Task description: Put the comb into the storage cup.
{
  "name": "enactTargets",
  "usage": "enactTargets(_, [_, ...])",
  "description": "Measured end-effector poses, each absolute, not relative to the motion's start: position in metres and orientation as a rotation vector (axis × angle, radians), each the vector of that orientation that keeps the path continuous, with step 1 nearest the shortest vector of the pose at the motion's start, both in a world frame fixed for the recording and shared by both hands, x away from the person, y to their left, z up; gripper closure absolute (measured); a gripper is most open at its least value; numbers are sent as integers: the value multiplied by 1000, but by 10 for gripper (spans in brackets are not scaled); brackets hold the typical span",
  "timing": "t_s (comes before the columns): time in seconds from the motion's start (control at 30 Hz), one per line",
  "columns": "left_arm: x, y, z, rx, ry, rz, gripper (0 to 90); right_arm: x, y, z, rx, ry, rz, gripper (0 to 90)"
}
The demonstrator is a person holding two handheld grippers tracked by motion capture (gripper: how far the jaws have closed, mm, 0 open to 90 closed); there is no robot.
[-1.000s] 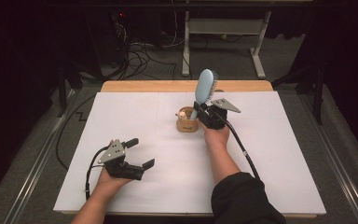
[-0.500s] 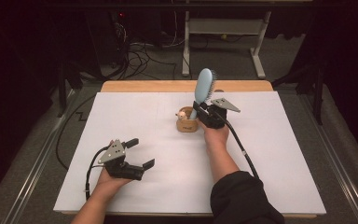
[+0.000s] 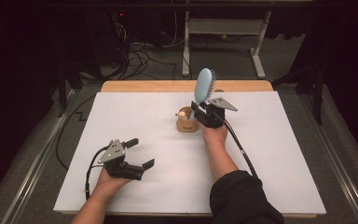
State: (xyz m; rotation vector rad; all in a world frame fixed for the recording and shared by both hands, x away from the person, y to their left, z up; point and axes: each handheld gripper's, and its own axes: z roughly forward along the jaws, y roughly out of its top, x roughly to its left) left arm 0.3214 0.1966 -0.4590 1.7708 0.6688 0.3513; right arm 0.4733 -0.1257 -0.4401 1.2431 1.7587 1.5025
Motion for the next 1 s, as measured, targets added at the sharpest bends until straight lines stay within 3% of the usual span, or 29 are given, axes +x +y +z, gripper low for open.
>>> enactTargets(0.6, [323,197,-460,1777,679,350,0,468,-126,-435,1196,1815,1455,500])
enactTargets(1.0, [323,196,-460,1778,678,351,0,462,-127,-431,1186,1834,1402,366])
